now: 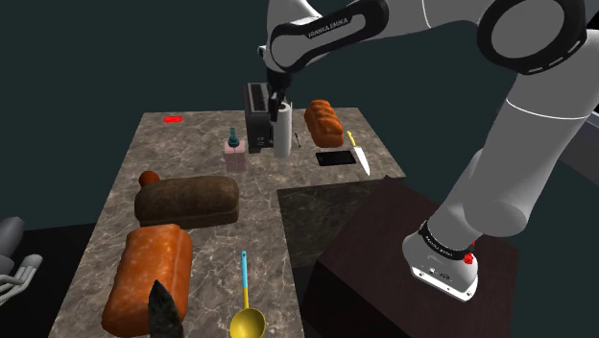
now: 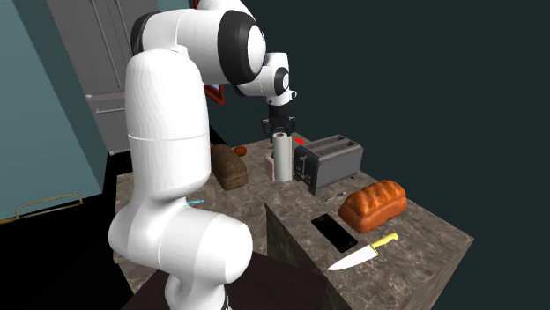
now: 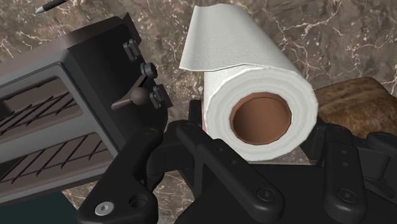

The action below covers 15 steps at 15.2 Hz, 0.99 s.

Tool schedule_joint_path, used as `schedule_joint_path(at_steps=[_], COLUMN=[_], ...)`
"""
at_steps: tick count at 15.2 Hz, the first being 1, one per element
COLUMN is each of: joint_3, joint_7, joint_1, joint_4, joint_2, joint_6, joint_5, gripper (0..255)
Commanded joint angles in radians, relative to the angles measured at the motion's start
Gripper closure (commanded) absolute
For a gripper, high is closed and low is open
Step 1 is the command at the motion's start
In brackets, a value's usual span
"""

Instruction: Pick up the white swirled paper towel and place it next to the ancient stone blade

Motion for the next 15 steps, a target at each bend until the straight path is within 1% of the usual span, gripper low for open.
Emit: schedule_joint_path(at_steps=[1,15], joint_3=[0.0,0.0], joint_7=[-0.001,-0.005], joint_1=[0.0,0.001], joint_4=[0.014,0.145], joint_2=[-0.011,-0.056], joint_6=[-0.025,-0.202], joint_5=[0.0,0.001], gripper=[255,255])
